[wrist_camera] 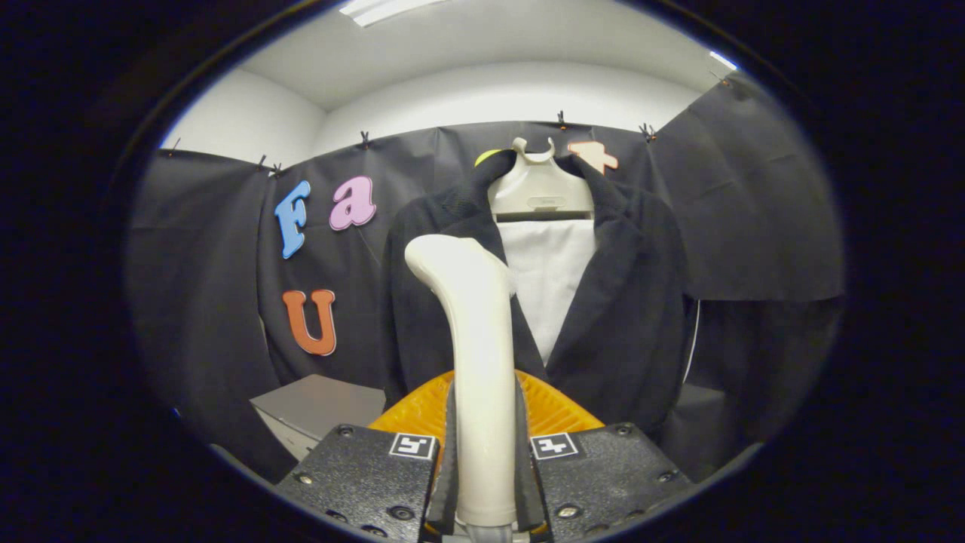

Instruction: Iron the clothes twice with a garment steamer, once on the left side and once on the right side.

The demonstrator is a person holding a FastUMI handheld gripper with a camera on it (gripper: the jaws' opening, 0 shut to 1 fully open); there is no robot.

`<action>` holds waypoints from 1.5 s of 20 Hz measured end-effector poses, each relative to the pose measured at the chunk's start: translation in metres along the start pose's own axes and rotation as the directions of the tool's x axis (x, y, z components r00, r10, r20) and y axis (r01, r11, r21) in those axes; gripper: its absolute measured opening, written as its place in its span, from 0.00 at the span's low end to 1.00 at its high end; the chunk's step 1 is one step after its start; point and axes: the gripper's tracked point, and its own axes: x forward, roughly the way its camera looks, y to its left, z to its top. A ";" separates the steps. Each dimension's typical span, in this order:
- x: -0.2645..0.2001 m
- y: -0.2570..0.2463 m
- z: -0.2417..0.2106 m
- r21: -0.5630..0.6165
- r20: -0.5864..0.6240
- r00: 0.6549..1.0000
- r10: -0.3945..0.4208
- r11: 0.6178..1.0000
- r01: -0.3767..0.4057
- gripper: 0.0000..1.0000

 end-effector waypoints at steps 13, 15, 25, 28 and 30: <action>-0.025 -0.013 -0.085 -0.043 -0.122 0.991 -0.049 0.998 0.044 0.33; -0.028 -0.013 -0.098 -0.043 -0.142 0.989 -0.046 0.998 0.040 0.33; -0.034 -0.024 -0.164 -0.045 -0.253 0.966 -0.063 0.998 0.053 0.33; -0.037 -0.025 -0.185 -0.042 -0.282 0.957 -0.068 0.997 0.058 0.33; -0.038 -0.024 -0.197 -0.047 -0.299 0.952 -0.066 0.997 0.054 0.33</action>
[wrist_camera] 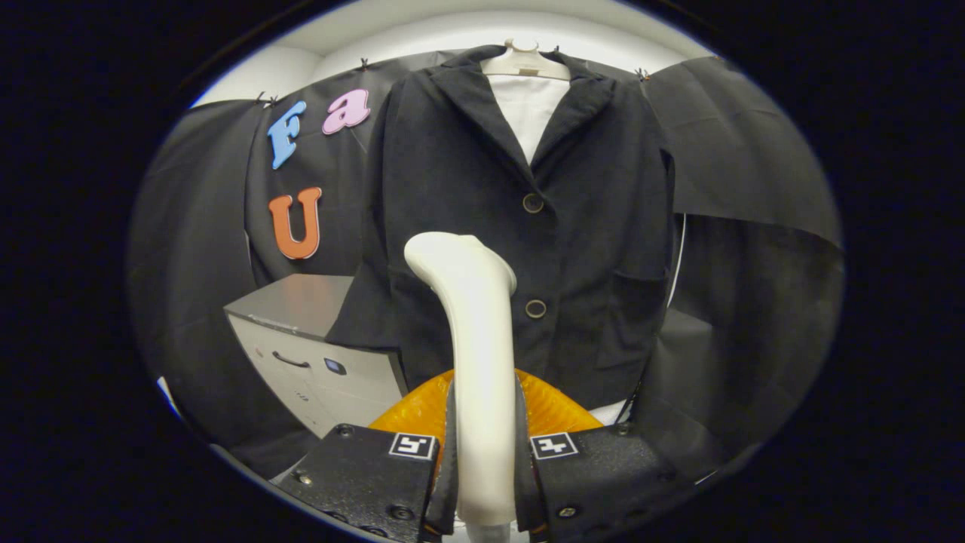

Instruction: Iron the clothes twice with a garment steamer, once on the left side and once on the right side.

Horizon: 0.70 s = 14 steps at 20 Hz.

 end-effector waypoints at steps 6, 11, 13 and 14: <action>0.006 -0.004 -0.028 -0.010 -0.039 0.999 -0.014 1.000 0.014 0.33; 0.010 -0.005 -0.045 -0.011 -0.061 0.998 -0.018 1.000 0.017 0.33; 0.013 -0.004 -0.055 -0.011 -0.079 0.997 -0.020 1.000 0.020 0.33; 0.014 -0.004 -0.063 -0.012 -0.091 0.996 -0.021 1.000 0.020 0.33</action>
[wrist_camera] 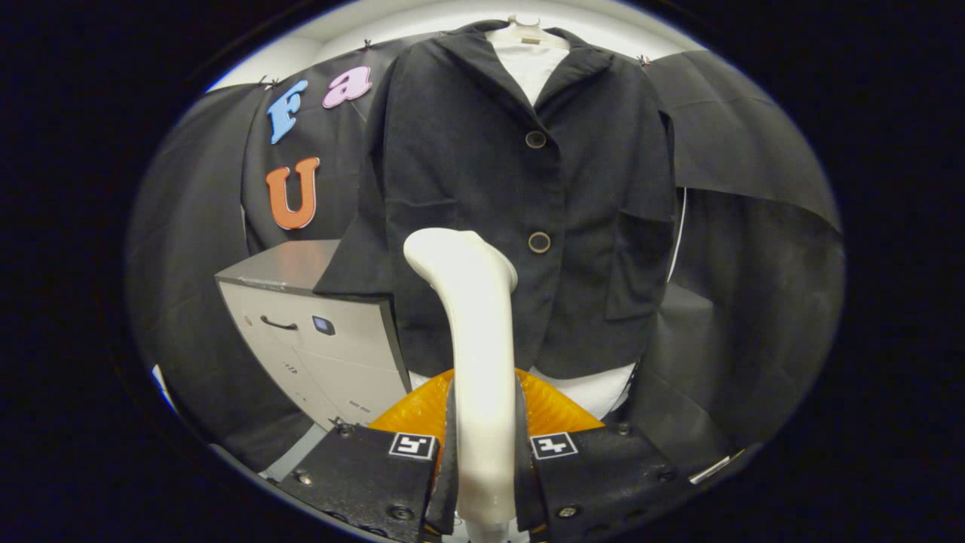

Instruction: Iron the clothes twice with a garment steamer, once on the left side and once on the right side.

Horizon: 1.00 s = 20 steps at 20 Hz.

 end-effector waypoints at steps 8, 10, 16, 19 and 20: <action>0.011 0.000 -0.055 0.010 -0.097 0.995 -0.034 0.999 0.035 0.33; 0.019 0.000 -0.066 0.008 -0.114 0.992 -0.046 0.999 0.047 0.33; 0.035 -0.003 -0.107 0.018 -0.197 0.977 -0.081 0.996 0.086 0.33; 0.038 0.001 -0.119 0.020 -0.225 0.971 -0.085 0.996 0.092 0.33; 0.036 0.001 -0.120 0.026 -0.229 0.970 -0.086 0.995 0.094 0.33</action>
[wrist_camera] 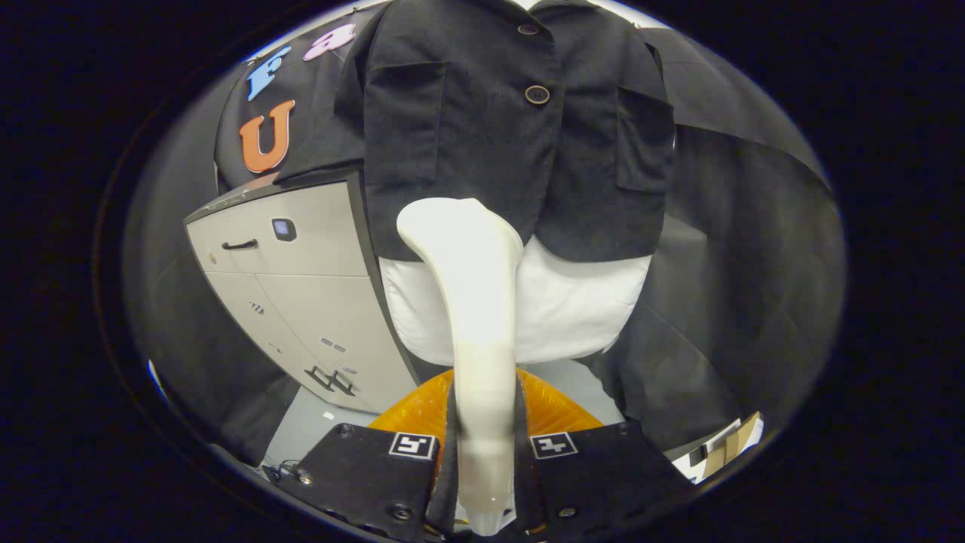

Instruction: Iron the clothes twice with a garment steamer, once on the left side and once on the right side.

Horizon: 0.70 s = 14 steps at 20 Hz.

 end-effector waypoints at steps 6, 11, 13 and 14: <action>-0.030 -0.008 0.018 0.030 0.036 0.999 0.016 0.999 -0.017 0.33; -0.082 -0.054 0.059 0.102 0.114 0.993 -0.026 0.995 0.014 0.33; -0.113 -0.075 0.088 0.117 0.177 0.983 -0.043 0.993 0.023 0.33; -0.129 -0.084 0.104 0.131 0.210 0.976 -0.048 0.991 0.020 0.33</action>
